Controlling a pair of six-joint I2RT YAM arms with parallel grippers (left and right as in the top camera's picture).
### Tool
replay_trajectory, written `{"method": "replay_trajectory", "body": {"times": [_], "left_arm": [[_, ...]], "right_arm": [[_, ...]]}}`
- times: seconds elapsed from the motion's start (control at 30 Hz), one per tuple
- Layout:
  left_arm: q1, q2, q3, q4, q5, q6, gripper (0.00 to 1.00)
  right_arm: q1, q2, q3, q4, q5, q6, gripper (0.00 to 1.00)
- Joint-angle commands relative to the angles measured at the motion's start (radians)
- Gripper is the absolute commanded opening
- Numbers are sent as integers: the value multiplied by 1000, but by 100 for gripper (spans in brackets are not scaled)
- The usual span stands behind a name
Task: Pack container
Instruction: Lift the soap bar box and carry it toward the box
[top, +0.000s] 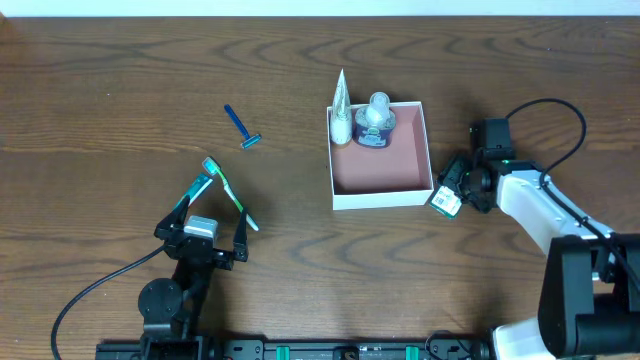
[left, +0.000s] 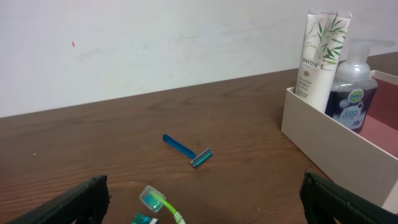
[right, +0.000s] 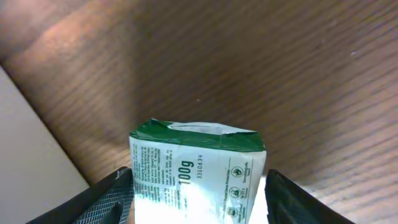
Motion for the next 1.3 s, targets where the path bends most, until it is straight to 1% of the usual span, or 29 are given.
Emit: {"method": "replay_trajectory", "body": {"times": [0.0,0.3,0.37,0.43,0.47,0.5,0.57,0.6,0.7,0.8,0.97,1.27], "left_arm": [[6,0,-19,-32,10,-6,98],[6,0,-19,-32,10,-6,98],[6,0,-19,-32,10,-6,98],[6,0,-19,-32,10,-6,98],[6,0,-19,-32,10,-6,98],[6,0,-19,-32,10,-6,98],[6,0,-19,-32,10,-6,98],[6,0,-19,-32,10,-6,98],[6,0,-19,-32,10,-6,98],[6,0,-19,-32,10,-6,98],[6,0,-19,-32,10,-6,98],[6,0,-19,-32,10,-6,98]], "right_arm": [[-5,29,-5,3,-7,-9,67],[-5,44,-5,18,-11,-13,65],[-5,45,-5,18,-11,-13,62],[-5,46,-5,16,-11,-13,53],[-5,46,-5,16,-11,-13,45],[-5,46,-5,16,-11,-13,39],[-5,46,-5,16,-11,-13,31],[-5,46,-5,16,-11,-13,29],[-5,46,-5,16,-11,-35,27],[-11,44,-4,11,-10,-66,29],[-58,26,22,-34,-11,-113,28],[-158,-97,181,-186,-19,-264,28]]}}
